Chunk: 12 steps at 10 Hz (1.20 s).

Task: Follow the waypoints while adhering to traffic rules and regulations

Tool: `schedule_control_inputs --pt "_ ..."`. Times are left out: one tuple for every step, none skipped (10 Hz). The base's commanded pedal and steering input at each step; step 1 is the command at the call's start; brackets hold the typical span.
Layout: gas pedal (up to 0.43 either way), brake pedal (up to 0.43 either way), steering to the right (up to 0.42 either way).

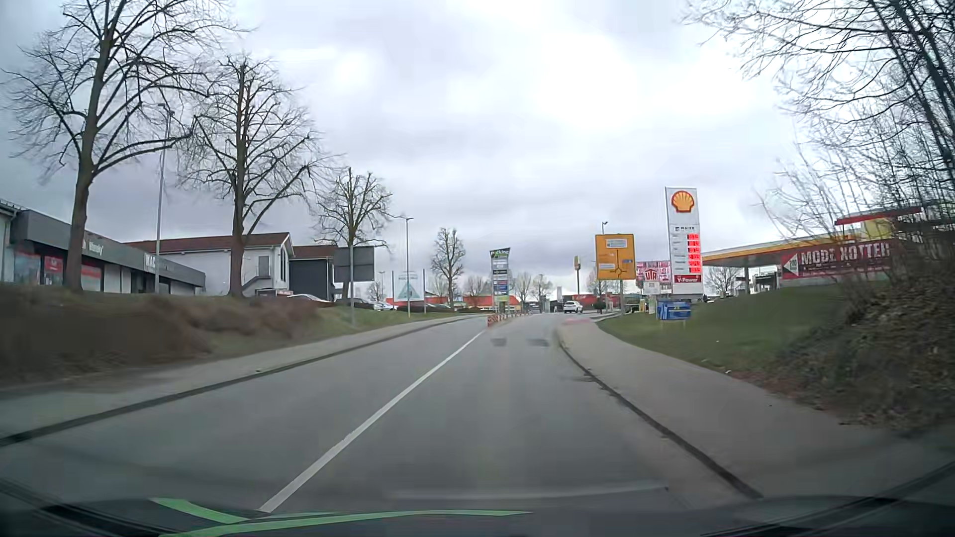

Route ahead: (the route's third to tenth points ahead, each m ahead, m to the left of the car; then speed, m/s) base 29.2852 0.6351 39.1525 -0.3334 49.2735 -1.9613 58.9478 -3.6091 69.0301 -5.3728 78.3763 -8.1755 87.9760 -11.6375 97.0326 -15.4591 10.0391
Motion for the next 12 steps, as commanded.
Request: schedule_control_inputs --pt "0.098 0.000 0.016" --pt "0.098 0.000 0.016" --pt "0.098 0.000 0.016" --pt "0.110 0.000 0.016" --pt "0.110 0.000 0.016" --pt "0.110 0.000 0.016" --pt "0.110 0.000 0.016" --pt "0.110 0.000 0.016" --pt "0.110 0.000 0.016" --pt "0.110 0.000 0.016" --pt "0.110 0.000 0.016" --pt "0.110 0.000 0.016"
